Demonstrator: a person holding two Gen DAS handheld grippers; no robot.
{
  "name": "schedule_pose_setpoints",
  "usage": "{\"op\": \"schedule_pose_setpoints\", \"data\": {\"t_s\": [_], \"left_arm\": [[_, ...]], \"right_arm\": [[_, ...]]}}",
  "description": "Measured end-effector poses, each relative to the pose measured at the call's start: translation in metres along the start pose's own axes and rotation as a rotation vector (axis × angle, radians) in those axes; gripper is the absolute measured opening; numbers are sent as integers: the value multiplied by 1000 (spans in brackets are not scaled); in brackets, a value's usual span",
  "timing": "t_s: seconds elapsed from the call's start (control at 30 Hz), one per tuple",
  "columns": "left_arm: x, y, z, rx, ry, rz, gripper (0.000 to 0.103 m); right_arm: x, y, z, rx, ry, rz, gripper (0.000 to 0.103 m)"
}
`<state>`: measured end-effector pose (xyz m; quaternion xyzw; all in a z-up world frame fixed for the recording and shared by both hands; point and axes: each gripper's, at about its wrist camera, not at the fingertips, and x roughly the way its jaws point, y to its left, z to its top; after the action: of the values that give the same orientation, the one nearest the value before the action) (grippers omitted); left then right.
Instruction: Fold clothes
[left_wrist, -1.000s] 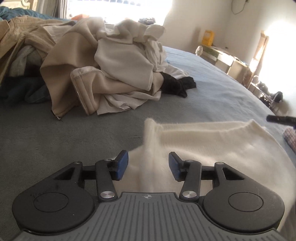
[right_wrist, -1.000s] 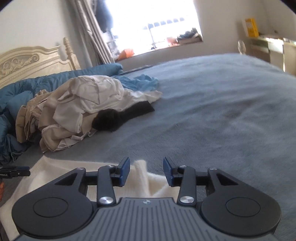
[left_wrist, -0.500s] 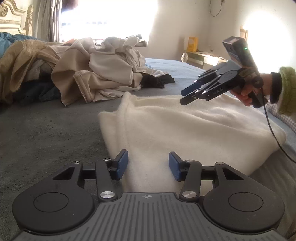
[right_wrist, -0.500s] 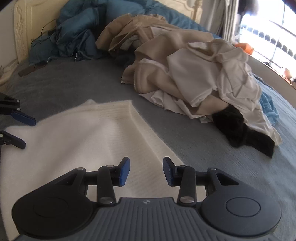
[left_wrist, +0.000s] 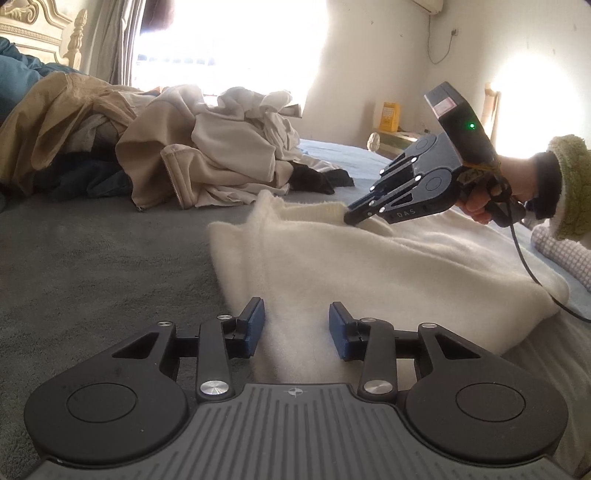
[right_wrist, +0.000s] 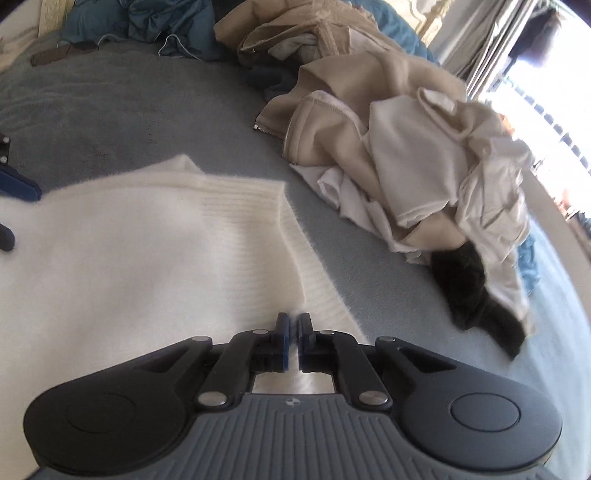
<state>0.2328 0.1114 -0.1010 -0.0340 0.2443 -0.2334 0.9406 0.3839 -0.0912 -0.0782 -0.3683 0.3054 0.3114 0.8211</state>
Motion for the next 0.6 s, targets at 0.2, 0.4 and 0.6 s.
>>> {"op": "schedule_pose_setpoints", "data": {"t_s": [0.2,0.4,0.6], "left_arm": [[-4,14,-2,-98,1,-34,39],[-6,27,-5,-209,6,-63,18],[-19,27,-7,-203,-7,-71,11]], "right_arm": [[1,-5,16,-59,-72,-136,4],[54,2,3,-37,-59,-159,4],[42,-2,1,67,-166,-148,4]]}}
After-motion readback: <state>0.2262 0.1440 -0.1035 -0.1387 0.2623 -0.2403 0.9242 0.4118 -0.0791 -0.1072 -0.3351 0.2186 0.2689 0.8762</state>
